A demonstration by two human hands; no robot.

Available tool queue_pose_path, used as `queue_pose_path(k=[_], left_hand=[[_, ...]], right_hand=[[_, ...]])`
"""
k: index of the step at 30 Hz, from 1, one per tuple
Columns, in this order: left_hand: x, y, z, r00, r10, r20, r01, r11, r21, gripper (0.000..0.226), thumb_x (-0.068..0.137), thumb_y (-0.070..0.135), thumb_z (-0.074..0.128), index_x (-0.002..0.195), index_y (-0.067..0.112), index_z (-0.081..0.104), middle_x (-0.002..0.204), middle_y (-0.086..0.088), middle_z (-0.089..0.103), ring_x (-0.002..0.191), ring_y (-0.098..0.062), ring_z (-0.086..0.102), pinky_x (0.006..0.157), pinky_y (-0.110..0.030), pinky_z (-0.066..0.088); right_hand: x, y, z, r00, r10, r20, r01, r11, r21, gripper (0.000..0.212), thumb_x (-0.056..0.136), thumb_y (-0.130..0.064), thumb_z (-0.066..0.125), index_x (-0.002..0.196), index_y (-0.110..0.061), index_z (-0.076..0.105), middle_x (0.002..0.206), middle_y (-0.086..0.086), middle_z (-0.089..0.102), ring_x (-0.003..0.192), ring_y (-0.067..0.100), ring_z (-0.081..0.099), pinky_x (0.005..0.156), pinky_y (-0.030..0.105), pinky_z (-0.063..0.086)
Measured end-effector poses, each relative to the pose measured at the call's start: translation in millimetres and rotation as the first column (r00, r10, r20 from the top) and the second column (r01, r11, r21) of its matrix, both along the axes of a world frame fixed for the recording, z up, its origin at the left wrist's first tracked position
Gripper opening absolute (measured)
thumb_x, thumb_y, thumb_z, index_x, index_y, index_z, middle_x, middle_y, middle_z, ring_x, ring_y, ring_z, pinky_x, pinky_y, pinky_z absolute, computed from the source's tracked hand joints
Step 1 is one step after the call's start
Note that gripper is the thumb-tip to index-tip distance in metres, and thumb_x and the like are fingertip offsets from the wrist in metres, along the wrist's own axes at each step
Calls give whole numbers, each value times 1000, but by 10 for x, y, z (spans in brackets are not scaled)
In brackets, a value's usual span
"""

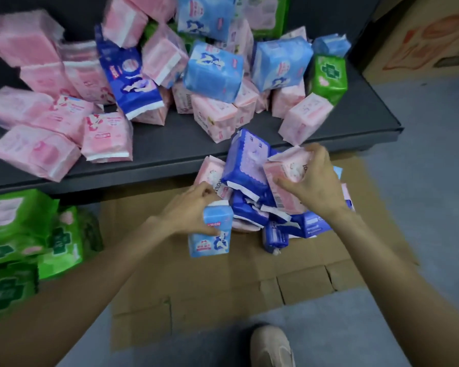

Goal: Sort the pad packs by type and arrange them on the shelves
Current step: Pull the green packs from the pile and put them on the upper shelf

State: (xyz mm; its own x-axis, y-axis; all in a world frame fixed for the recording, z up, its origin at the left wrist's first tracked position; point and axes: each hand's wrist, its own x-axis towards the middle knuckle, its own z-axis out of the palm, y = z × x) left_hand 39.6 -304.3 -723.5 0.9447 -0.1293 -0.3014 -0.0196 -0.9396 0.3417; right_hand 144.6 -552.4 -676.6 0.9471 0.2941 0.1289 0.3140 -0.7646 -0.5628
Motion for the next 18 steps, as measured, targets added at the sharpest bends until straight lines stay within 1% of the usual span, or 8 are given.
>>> queue_pose_path(k=[1,3,6,8,10,13,16,18], left_hand=[[-12,-31,-61,1000,-24,11,24,1000,17,76,70,60,72,134,28,46,129,5,41,115,-10,41,86,-26,41],[-82,-98,-164,999,-42,5,41,998,40,80,71,68,66,136,26,45,128,2,45,115,-13,44,89,-28,41],[-183,-148,-260,1000,-17,-7,18,998,64,88,69,78,55,137,23,42,129,3,48,114,-15,51,89,-28,41],[-210,-171,-306,1000,-4,6,4,997,76,83,76,71,58,140,23,36,133,3,45,117,-17,50,87,-31,43],[-259,-212,-342,1000,-10,-9,11,996,85,77,82,58,61,143,23,30,137,2,39,122,-19,47,85,-35,45],[-308,-242,-384,1000,-11,-24,14,994,111,67,87,43,63,142,23,30,137,0,38,122,-21,48,82,-36,47],[-237,-262,-394,1000,7,-11,-6,991,136,64,87,45,62,138,21,34,134,-1,44,115,-23,53,80,-35,46],[-186,-298,-387,1000,7,-1,-6,983,184,63,87,48,61,137,21,34,131,-1,47,112,-22,55,77,-32,45]], right_hand=[[17,-71,-26,999,-26,19,26,1000,-6,80,68,-36,82,129,-5,39,140,13,34,125,29,41,95,31,36],[59,-182,-70,997,-66,36,67,998,-20,78,71,-35,81,132,-5,43,148,16,24,132,28,34,102,28,31],[138,-240,-195,999,-40,3,40,997,-63,74,82,-37,71,140,-5,38,149,17,26,135,31,30,109,32,25],[149,-269,-299,999,-19,-49,14,995,-96,79,86,-34,68,146,-2,27,151,18,27,139,32,26,115,37,20],[95,-313,-363,996,-21,-86,13,995,-100,84,86,-26,67,149,-2,17,154,16,23,141,30,22,116,38,19],[-18,-404,-425,996,10,-86,-22,990,-139,84,84,-12,66,150,-8,15,155,14,18,142,30,20,114,43,26],[-57,-477,-449,996,39,-75,-50,989,-142,76,82,-6,64,148,-12,25,152,15,22,137,33,28,104,47,38],[-56,-514,-443,996,43,-75,-54,988,-146,73,83,-7,63,147,-13,28,151,14,25,134,33,32,98,44,44]])
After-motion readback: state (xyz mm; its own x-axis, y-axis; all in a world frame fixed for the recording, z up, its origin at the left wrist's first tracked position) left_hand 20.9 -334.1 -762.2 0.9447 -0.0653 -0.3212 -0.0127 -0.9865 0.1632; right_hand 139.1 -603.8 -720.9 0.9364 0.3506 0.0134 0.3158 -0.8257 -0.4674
